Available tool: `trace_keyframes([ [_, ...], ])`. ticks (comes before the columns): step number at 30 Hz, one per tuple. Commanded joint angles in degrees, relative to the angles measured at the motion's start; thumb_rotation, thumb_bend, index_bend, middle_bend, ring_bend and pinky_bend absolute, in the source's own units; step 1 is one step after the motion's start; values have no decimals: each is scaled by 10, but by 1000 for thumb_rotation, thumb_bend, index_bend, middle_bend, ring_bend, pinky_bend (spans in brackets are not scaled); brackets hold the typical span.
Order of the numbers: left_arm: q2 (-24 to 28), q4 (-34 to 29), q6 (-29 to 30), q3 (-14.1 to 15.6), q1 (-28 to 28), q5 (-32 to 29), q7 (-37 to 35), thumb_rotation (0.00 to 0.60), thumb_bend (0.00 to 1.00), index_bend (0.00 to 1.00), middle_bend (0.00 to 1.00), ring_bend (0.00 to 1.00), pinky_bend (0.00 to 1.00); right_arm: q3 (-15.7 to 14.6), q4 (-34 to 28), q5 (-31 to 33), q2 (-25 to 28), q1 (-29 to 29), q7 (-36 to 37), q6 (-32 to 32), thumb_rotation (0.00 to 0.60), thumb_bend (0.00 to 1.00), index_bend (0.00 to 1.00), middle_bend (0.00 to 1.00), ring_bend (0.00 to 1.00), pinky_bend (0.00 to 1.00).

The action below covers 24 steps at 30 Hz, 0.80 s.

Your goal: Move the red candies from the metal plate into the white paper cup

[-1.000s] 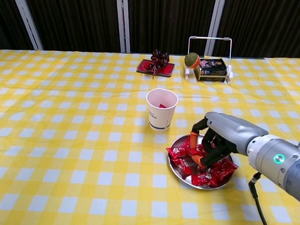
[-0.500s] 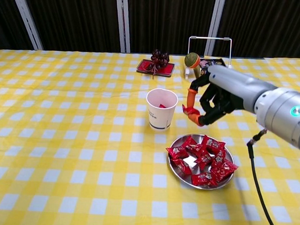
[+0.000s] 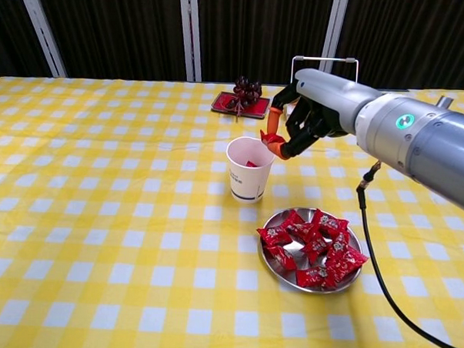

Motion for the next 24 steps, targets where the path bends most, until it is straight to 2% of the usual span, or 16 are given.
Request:
trace_keyframes([
  [1,2,-1,-4,0,-1,-3,-4,600,8,0,0,0,0,4,25,11,-16,15,1,-12,600,509,604,828,949,975],
  [5,4,-3,-8,0,-3,-4,-5,600,8,0,0,0,0,4,54,19,-34,27,5,-19,600,509,587,828,949,975],
  [13,5,-5,-11,1,-4,-4,-6,600,8,0,0,0,0,2,86,12,-54,36,18,-18,600,503,447,828,950,975],
  [17,5,-5,-11,1,-4,-4,-5,600,9,0,0,0,0,0,84,6,-53,36,21,-14,600,479,368,828,950,975],
  [24,5,-4,-9,1,-4,-5,-3,600,8,0,0,0,0,-17,36,-10,-27,19,16,10,600,468,351,828,950,976],
])
